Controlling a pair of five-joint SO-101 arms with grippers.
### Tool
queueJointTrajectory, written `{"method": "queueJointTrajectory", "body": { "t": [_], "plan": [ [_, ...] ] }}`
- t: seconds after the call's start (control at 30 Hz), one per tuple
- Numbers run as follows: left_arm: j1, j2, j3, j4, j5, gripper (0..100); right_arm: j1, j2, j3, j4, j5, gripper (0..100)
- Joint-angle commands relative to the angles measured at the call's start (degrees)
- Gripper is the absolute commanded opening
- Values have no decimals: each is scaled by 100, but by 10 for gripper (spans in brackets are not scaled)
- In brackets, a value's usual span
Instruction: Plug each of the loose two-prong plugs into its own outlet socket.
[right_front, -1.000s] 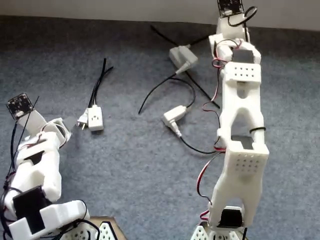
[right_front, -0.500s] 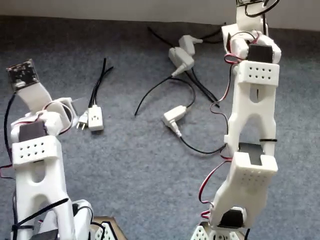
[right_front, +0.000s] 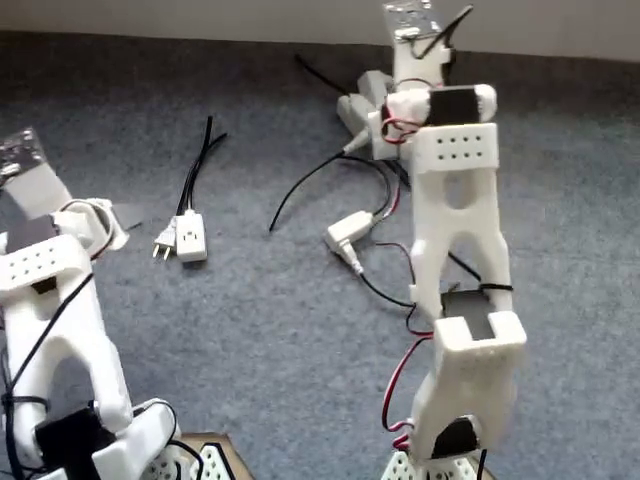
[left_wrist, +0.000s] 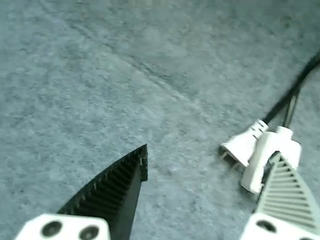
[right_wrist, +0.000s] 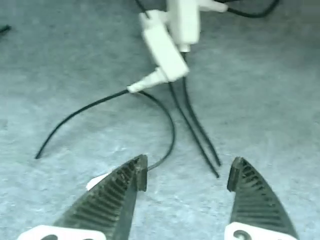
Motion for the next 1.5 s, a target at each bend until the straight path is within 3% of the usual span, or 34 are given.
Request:
{"method": "queueJointTrajectory", "body": {
  "t": [0.0,0.17,0.37,0.53,0.73,1.17,1.47],
  "plan": [
    [-813,4,-224,18,-281,364,-769,-180,-163,40,-378,256],
    [-1815,4,-224,9,-563,364,-1552,629,-92,-154,-897,256],
    [-2536,4,-101,-79,-571,364,-2580,1288,-119,-558,-1248,256],
    [-2659,4,338,-185,-580,364,-3231,1499,-110,-1165,-1468,256],
    [-2668,4,1059,-1011,-580,364,-3732,2009,-119,-1886,-1741,256],
    [-2633,4,1121,-1125,-580,364,-3934,2281,-48,-2659,-1758,255],
    [-2668,-4,1147,-1108,-730,364,-3679,3257,-585,-2730,-1758,178]
  ]
}}
